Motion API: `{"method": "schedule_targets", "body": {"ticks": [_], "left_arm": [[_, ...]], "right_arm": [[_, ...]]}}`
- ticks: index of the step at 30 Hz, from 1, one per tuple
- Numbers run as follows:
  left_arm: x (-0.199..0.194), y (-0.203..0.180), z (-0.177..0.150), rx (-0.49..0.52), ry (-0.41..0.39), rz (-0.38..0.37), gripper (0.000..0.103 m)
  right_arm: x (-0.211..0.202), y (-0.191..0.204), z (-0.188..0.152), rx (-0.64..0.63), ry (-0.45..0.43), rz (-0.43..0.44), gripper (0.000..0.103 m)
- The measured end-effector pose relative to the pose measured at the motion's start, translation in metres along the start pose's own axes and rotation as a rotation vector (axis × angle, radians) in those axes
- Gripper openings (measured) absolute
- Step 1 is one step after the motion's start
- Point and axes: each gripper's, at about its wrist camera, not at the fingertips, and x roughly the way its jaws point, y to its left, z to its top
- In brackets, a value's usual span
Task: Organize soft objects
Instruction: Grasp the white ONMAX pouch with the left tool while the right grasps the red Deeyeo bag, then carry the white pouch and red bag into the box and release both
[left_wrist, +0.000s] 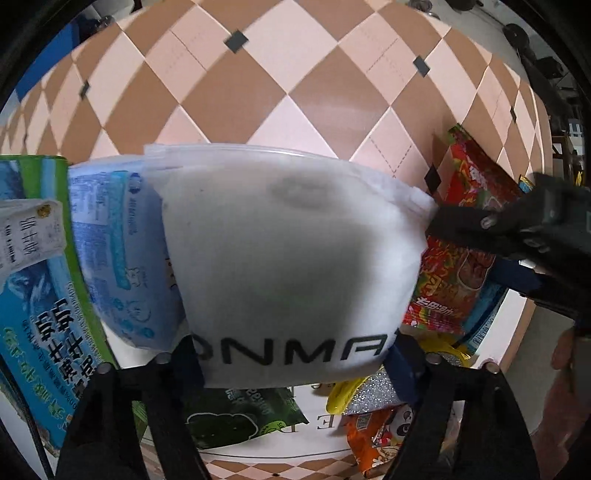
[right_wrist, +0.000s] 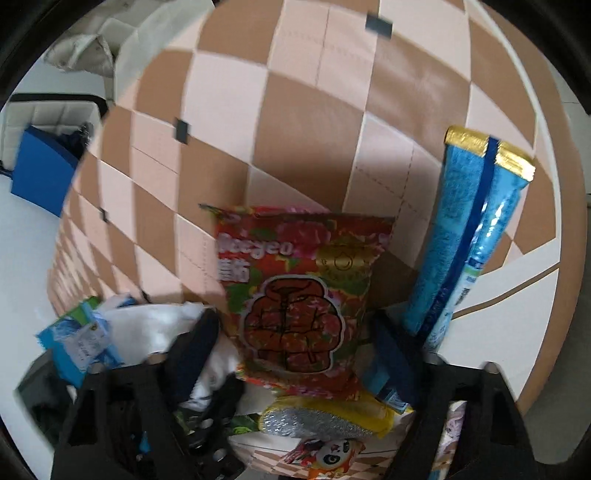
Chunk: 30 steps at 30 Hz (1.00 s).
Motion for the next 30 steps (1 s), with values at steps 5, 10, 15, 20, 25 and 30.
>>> {"method": "schedule_targets", "body": {"ticks": [5, 10, 15, 20, 25, 30], "left_arm": [[-0.019, 0.002, -0.022, 0.008, -0.045, 0.037, 0.072], [-0.077, 0.01, -0.056, 0.028, -0.145, 0.01, 0.072], [-0.155, 0.057, -0.101, 0.002, -0.242, -0.041, 0.072], [-0.215, 0.142, -0.142, -0.089, -0.294, -0.039, 0.072], [-0.214, 0.235, -0.169, -0.2, -0.261, -0.049, 0.072], [-0.199, 0.28, -0.136, -0.236, -0.188, -0.088, 0.072]], "right_arm": [[-0.009, 0.009, -0.013, -0.033, -0.038, -0.077, 0.047], [-0.047, 0.014, -0.048, -0.072, -0.113, -0.052, 0.047], [-0.088, 0.053, -0.107, -0.2, -0.184, -0.017, 0.047], [-0.105, 0.111, -0.186, -0.342, -0.214, 0.061, 0.047], [-0.084, 0.195, -0.245, -0.443, -0.191, 0.104, 0.047], [-0.049, 0.269, -0.263, -0.452, -0.163, 0.081, 0.047]]}}
